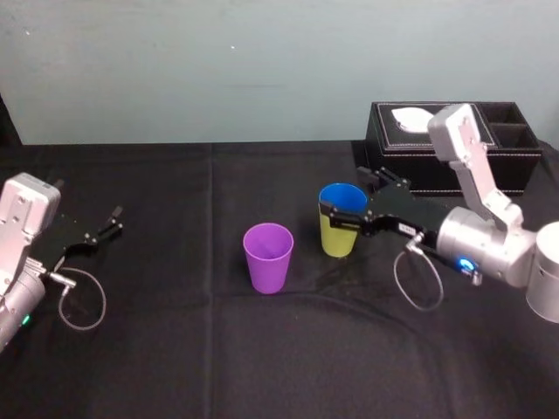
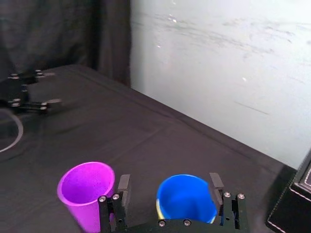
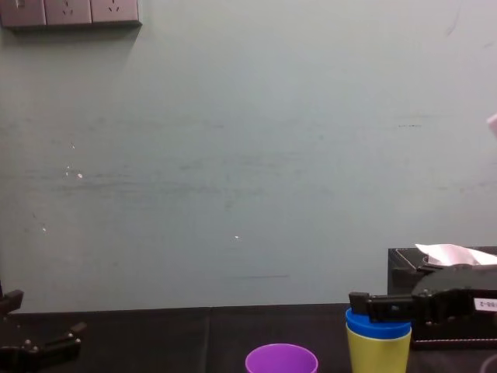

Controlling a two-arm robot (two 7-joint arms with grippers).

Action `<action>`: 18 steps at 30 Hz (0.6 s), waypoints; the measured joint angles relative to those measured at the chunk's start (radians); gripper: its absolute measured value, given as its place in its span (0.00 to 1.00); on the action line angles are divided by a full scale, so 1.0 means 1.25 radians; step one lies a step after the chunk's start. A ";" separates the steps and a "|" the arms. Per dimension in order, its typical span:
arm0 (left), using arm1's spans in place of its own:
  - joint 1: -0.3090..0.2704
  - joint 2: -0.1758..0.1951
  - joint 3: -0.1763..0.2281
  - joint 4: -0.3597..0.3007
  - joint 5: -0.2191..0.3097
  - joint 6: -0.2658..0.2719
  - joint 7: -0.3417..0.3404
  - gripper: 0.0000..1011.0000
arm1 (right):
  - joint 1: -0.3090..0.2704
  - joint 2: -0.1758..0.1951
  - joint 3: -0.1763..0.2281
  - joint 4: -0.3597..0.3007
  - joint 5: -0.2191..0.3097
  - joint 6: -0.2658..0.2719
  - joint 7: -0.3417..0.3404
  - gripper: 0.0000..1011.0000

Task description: Stack the three plastic cups sequentially using one hand.

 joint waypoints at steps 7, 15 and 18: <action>0.000 0.000 0.000 0.000 0.000 0.000 0.000 1.00 | -0.064 0.053 0.010 -0.069 0.027 -0.037 0.050 0.99; 0.000 0.000 0.000 0.000 0.000 0.000 0.000 1.00 | -0.116 0.097 0.000 -0.094 0.071 -0.067 0.116 0.99; 0.000 0.000 0.000 0.000 0.000 0.000 0.000 1.00 | -0.127 0.106 -0.011 -0.085 0.087 -0.078 0.141 0.99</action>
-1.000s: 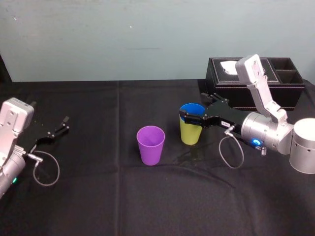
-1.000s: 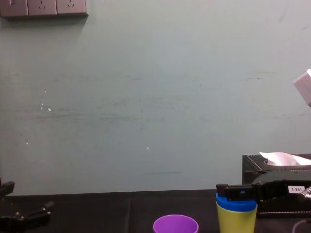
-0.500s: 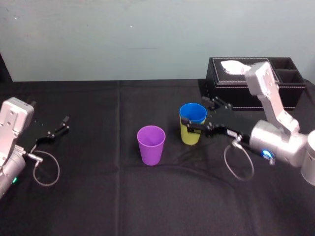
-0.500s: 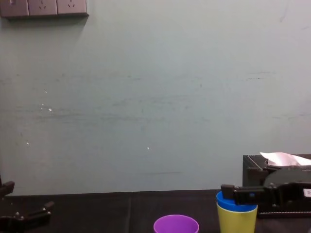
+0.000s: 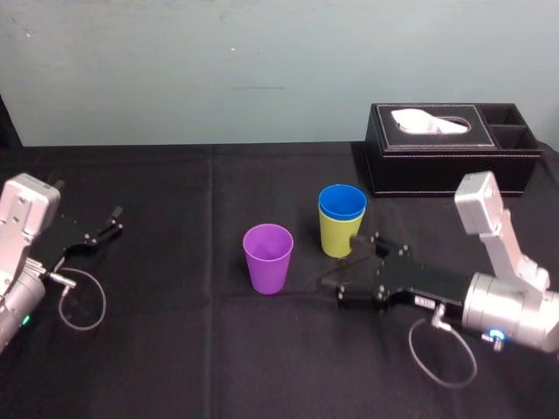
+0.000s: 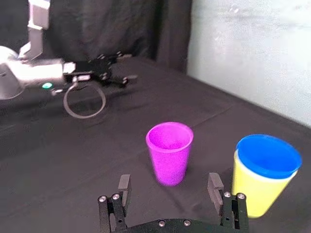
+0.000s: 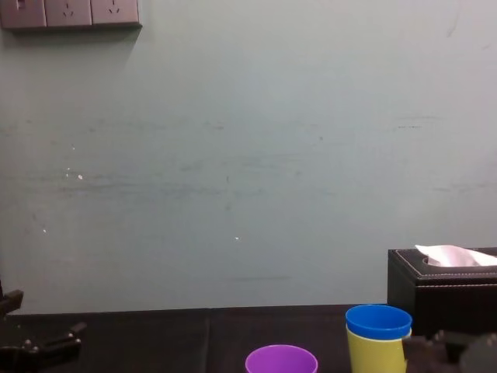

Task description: Stack the three plastic cups sequentially using one hand.

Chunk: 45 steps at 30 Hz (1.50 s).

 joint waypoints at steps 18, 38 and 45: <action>0.000 0.000 0.000 0.000 0.000 0.000 0.000 1.00 | 0.019 -0.015 -0.066 0.053 -0.014 -0.023 0.009 0.99; 0.000 0.000 0.000 0.000 0.000 0.000 0.000 1.00 | 0.085 -0.096 -0.095 0.139 -0.059 -0.006 -0.024 0.99; 0.000 0.000 0.000 0.000 0.000 0.000 0.000 1.00 | 0.102 -0.112 -0.099 0.157 -0.052 0.001 -0.017 0.99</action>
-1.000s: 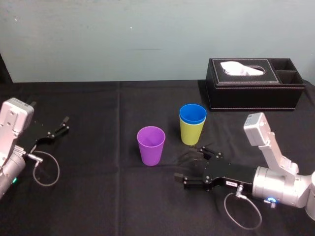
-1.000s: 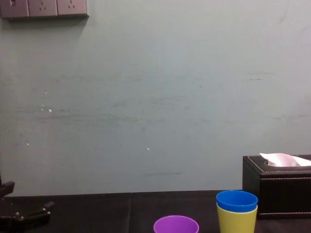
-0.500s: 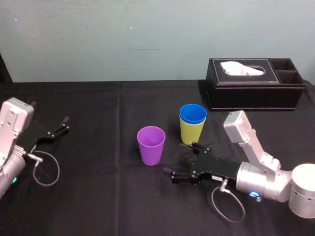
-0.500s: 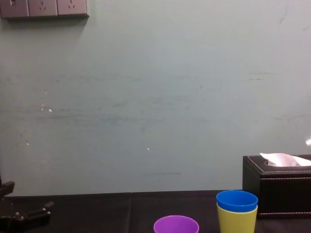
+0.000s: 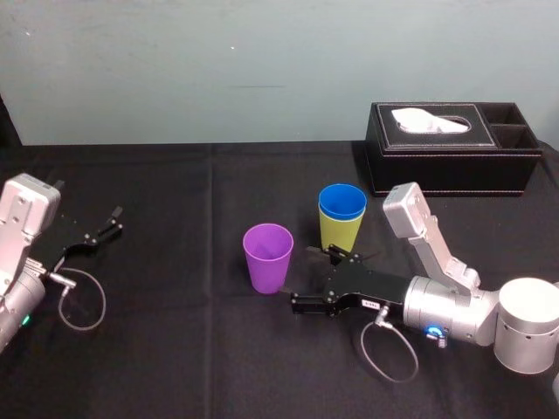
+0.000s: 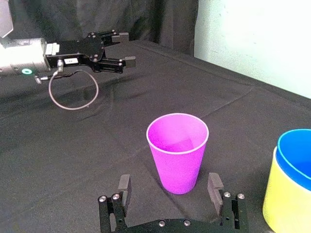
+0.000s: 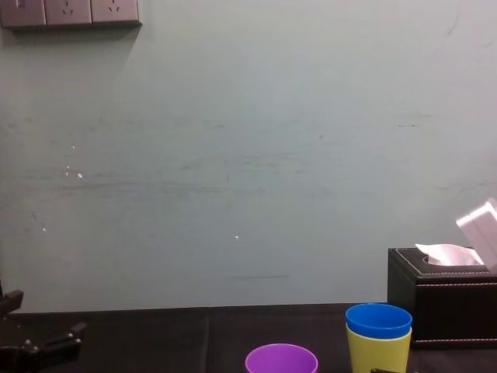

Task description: Stack the three plastic cups sequentially using one hand.

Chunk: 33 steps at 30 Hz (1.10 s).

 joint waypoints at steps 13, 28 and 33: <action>0.000 0.000 0.000 0.000 0.000 0.000 0.000 1.00 | 0.020 -0.021 -0.013 0.019 -0.011 -0.001 -0.009 0.99; 0.000 0.000 0.000 0.000 0.000 0.000 0.000 1.00 | 0.038 -0.043 -0.016 0.039 -0.035 -0.007 -0.022 0.99; 0.000 0.000 0.000 0.000 0.000 0.000 0.000 1.00 | 0.046 -0.052 -0.018 0.051 -0.035 -0.005 -0.017 0.99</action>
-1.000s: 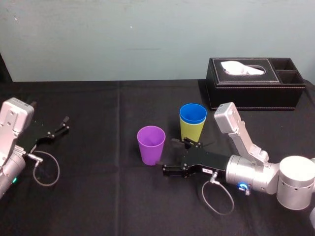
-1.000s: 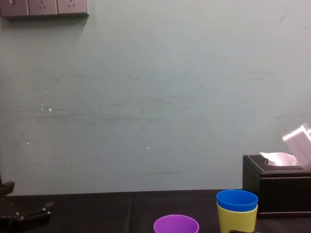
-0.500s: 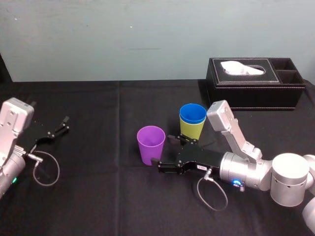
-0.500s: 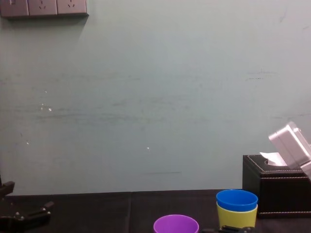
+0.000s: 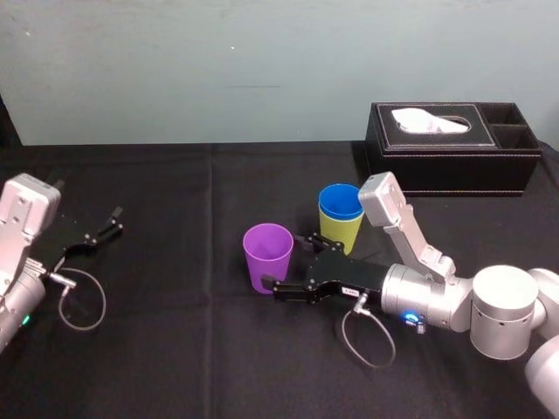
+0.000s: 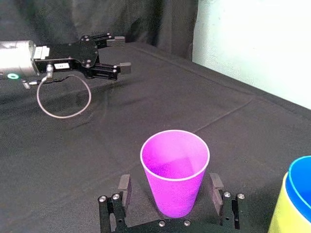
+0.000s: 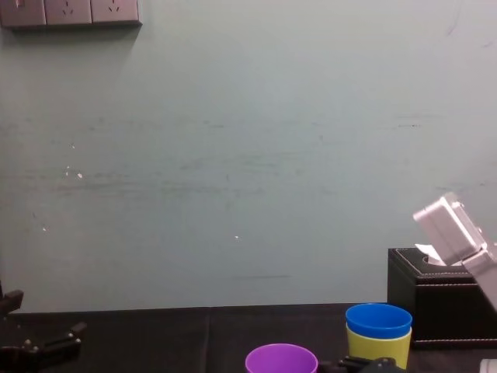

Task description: Stack the three plastic cups sequentially using one hand.

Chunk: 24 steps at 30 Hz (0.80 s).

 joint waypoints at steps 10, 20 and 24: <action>0.000 0.000 0.000 0.000 0.000 0.000 0.000 1.00 | 0.030 -0.027 -0.014 0.040 -0.005 0.006 0.009 0.99; 0.000 0.000 0.000 0.000 0.000 0.000 0.000 1.00 | 0.050 -0.045 -0.023 0.067 -0.017 0.004 0.012 0.99; 0.000 0.000 0.000 0.000 0.000 0.000 0.000 1.00 | 0.049 -0.044 -0.023 0.066 -0.017 0.004 0.012 0.99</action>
